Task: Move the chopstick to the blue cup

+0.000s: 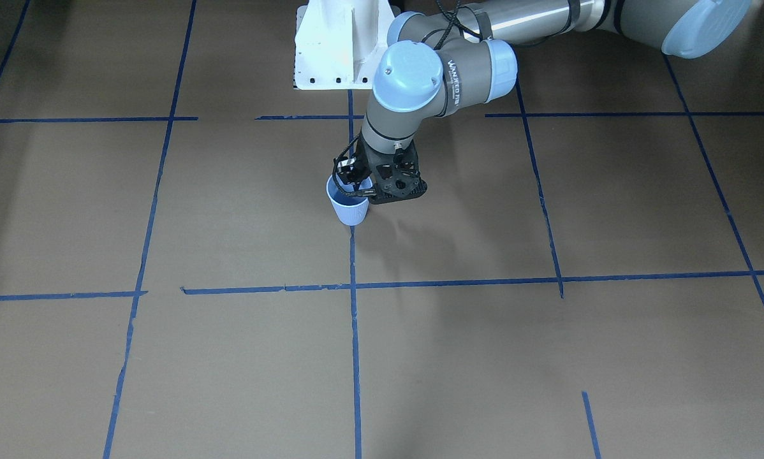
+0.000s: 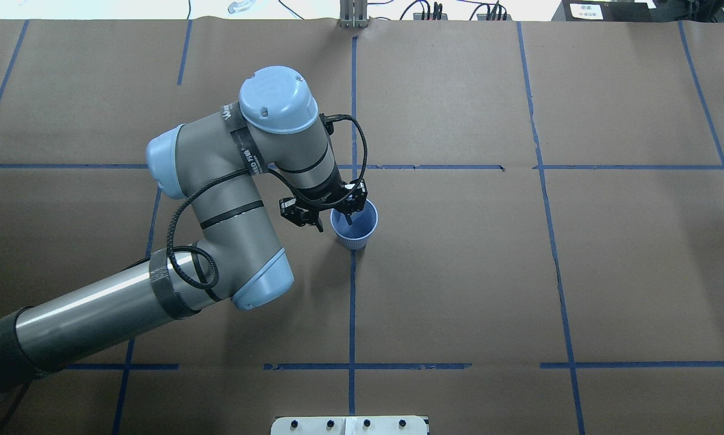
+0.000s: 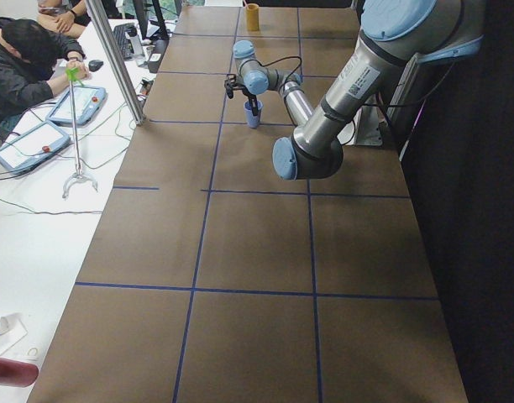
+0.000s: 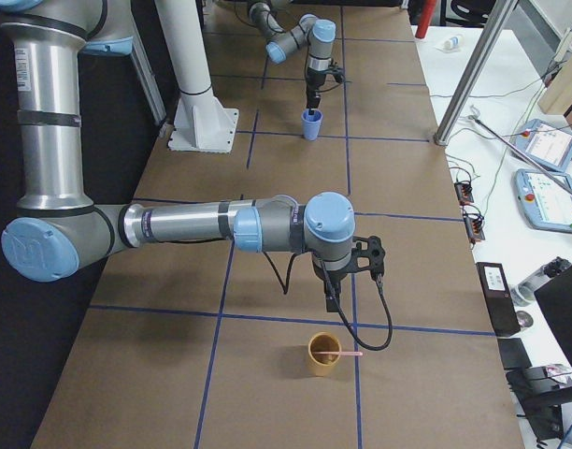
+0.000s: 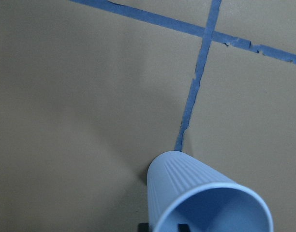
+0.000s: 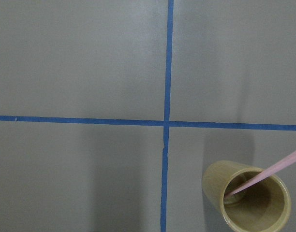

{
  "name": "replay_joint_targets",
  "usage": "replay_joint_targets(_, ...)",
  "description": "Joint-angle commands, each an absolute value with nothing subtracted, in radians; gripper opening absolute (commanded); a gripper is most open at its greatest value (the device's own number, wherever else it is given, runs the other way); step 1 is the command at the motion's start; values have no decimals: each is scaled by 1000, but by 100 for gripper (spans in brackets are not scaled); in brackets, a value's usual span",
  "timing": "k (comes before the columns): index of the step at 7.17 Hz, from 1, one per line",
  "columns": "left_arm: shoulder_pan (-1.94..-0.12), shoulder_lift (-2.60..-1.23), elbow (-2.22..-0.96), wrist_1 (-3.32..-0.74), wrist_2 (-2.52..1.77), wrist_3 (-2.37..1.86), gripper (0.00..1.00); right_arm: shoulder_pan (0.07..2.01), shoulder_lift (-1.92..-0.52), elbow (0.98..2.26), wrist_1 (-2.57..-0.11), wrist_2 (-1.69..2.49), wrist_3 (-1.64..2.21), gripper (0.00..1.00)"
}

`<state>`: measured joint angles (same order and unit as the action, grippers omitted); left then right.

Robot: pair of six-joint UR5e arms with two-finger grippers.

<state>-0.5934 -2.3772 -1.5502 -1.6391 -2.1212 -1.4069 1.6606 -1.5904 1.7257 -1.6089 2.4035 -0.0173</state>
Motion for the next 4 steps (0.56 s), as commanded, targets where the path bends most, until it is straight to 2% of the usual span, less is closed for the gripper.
replay_joint_targets(1, -647, -2326, -1635, -1654, -2137, -1382, 100, 1660, -1586, 1724, -1609, 2402, -18, 100)
replay_joint_targets(4, -761, -2265, -1672, -1643, -2204, -1304, 100, 1660, -1627, 1704, -1605, 2398, -29, 100)
